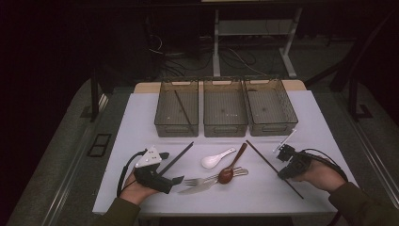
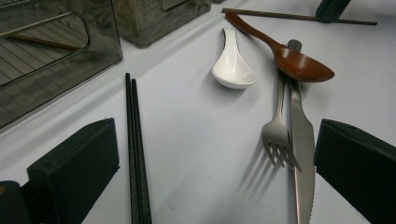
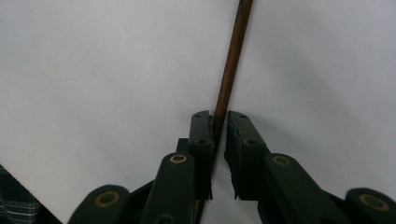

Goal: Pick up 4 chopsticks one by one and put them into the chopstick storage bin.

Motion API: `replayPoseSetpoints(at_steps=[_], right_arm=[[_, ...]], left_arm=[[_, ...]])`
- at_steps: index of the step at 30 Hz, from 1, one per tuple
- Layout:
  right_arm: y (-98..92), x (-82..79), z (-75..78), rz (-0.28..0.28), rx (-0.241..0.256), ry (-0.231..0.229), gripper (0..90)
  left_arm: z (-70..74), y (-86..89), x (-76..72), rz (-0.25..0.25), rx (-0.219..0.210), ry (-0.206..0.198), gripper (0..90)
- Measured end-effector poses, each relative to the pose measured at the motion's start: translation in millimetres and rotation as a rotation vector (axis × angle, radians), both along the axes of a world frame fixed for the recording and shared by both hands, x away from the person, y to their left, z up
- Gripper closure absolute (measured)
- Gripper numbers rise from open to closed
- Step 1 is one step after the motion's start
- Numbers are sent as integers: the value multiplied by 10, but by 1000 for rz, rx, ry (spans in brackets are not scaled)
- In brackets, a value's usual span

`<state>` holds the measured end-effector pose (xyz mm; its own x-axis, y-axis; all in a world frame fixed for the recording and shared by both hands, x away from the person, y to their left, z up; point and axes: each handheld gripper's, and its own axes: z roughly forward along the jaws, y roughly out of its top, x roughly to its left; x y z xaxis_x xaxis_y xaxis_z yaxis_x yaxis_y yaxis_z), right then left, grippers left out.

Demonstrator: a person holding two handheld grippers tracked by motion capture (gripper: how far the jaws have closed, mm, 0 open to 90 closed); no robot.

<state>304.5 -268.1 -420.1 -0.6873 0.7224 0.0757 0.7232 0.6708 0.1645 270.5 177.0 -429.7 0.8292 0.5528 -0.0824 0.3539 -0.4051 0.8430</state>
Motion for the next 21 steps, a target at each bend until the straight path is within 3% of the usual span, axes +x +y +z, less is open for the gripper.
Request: replayPoseSetpoints(at_steps=[17,21], right_arm=[[-25,28,-2,-52,11,18,848],[-39,31,5,-55,14,3,849]], left_arm=[[-1,0,3,1,0,1,0],[-2,-2,3,1,0,2,0]])
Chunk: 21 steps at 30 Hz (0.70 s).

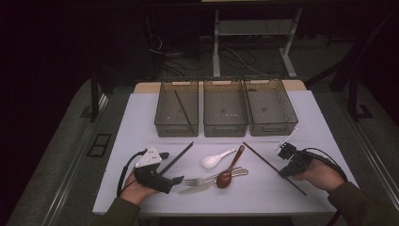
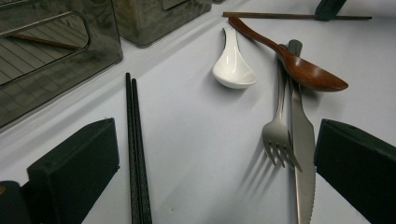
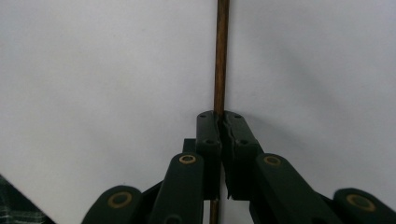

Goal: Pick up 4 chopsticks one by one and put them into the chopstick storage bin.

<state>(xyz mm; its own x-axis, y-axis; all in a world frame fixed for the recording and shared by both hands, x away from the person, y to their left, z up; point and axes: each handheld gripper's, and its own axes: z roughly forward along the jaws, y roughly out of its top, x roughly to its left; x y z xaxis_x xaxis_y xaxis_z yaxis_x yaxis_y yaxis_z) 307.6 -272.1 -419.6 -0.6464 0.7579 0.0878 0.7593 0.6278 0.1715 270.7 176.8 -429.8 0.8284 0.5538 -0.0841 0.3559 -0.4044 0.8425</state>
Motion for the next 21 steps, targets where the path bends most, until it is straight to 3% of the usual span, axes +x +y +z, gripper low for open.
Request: replayPoseSetpoints(at_steps=[9,21], right_arm=[[-52,8,77,-15,40,-41,850],[-128,-24,128,-18,160,-98,851]], left_arm=[[-2,-2,1,0,-1,1,0],[-2,-2,1,0,-1,0,0]])
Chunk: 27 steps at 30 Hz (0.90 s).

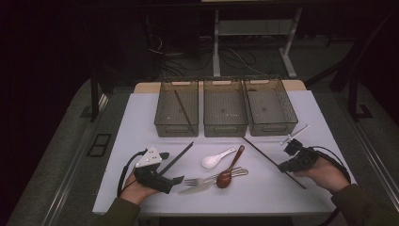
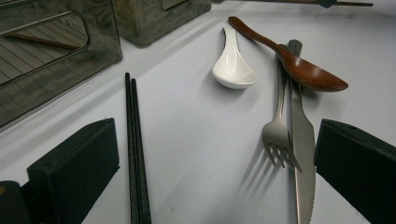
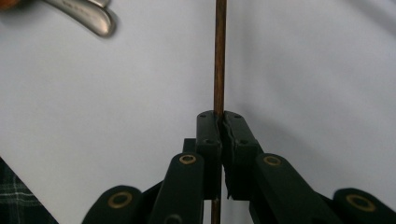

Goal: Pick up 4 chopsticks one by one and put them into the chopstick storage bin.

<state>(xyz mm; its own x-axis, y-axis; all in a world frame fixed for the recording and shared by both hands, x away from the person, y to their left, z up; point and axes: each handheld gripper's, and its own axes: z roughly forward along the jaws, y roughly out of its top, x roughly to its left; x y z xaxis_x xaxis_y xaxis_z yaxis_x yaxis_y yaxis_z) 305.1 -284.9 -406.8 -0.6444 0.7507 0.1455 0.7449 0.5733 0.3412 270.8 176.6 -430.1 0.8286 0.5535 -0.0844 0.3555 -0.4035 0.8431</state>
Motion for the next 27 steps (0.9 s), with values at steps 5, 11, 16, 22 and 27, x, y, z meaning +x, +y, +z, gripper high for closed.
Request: replayPoseSetpoints(at_steps=[5,11,16,22,27], right_arm=[[-25,-35,27,-6,82,-37,851],[12,-77,35,11,146,-66,850],[59,-87,57,13,207,-101,850],[99,-100,113,19,269,-150,850],[83,-84,147,6,309,-177,850]], left_arm=[[-1,1,2,0,1,1,0],[0,-1,1,0,0,0,0],[0,1,1,0,0,0,0],[1,2,0,0,-1,0,0],[-2,-3,2,-1,-2,1,0]])
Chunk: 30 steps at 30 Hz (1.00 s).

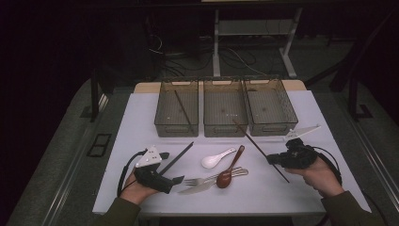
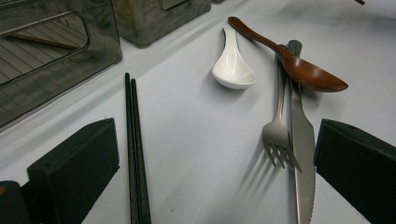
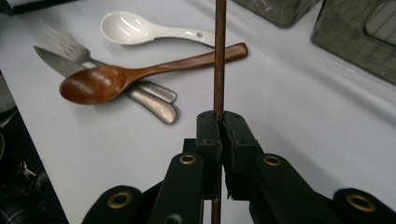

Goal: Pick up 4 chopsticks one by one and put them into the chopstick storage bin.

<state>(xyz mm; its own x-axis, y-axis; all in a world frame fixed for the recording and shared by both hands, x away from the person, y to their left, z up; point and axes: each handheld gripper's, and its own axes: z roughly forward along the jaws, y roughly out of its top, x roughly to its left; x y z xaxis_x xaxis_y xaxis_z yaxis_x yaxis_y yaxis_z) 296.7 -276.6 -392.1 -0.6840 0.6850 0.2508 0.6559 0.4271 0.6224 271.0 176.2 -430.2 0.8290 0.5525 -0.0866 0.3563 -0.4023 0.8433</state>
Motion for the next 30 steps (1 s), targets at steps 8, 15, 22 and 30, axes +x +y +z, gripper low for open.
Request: replayPoseSetpoints(at_steps=[8,15,22,30], right_arm=[[27,96,17,-4,45,-29,850],[106,202,68,-8,90,-67,850],[201,308,100,-11,121,-86,850],[294,419,128,-10,146,-97,850]], left_arm=[[0,-7,0,-1,0,1,0],[0,-4,2,-1,-1,0,0],[-1,1,5,-1,-6,3,0],[-1,-5,16,4,-11,3,0]])
